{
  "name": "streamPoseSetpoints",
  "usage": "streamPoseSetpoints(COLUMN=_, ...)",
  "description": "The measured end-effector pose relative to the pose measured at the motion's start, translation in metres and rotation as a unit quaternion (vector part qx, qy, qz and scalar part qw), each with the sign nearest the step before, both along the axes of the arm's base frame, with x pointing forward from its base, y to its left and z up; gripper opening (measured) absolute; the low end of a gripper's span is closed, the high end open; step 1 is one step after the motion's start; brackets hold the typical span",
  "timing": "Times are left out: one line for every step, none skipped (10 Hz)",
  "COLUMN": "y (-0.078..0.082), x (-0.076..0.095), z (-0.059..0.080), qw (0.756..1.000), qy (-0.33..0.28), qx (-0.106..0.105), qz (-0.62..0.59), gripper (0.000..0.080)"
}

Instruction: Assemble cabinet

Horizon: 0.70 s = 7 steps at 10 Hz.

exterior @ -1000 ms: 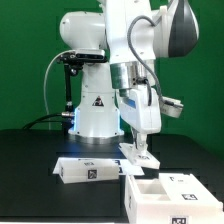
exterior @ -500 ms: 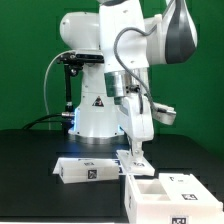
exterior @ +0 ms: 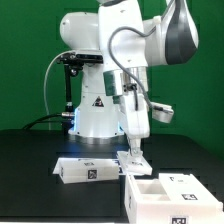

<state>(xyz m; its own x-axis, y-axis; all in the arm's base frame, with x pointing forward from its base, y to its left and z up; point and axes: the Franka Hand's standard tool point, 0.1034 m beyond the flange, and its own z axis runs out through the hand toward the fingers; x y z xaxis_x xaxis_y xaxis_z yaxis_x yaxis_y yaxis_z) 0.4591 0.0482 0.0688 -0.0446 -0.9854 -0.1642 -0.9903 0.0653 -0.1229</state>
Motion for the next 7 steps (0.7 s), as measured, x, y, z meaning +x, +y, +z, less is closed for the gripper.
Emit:
streamPoseSetpoints(y=0.0037, x=-0.0005, z=-0.0003, qw=1.0, qy=0.008, qx=0.006, qz=0.006, gripper=0.0064)
streamPoseSetpoints(y=0.0032, x=-0.0006, z=-0.0004, qw=1.0, qy=0.007, qx=0.006, qz=0.004, gripper=0.0064)
streamPoseSetpoints(y=0.0032, x=-0.0007, z=-0.0005, qw=1.0, qy=0.007, qx=0.006, qz=0.004, gripper=0.0064)
streamPoseSetpoints(y=0.0032, x=-0.0007, z=-0.0006, qw=1.0, qy=0.007, qx=0.006, qz=0.004, gripper=0.0064)
streamPoseSetpoints(y=0.0039, x=-0.0009, z=-0.0011, qw=1.0, qy=0.007, qx=0.006, qz=0.005, gripper=0.0064)
streamPoseSetpoints(y=0.0073, x=-0.0022, z=-0.0042, qw=1.0, qy=0.008, qx=0.005, qz=0.009, gripper=0.0064)
streamPoseSetpoints(y=0.0094, x=-0.0029, z=-0.0057, qw=1.0, qy=0.009, qx=0.004, qz=0.015, gripper=0.0064)
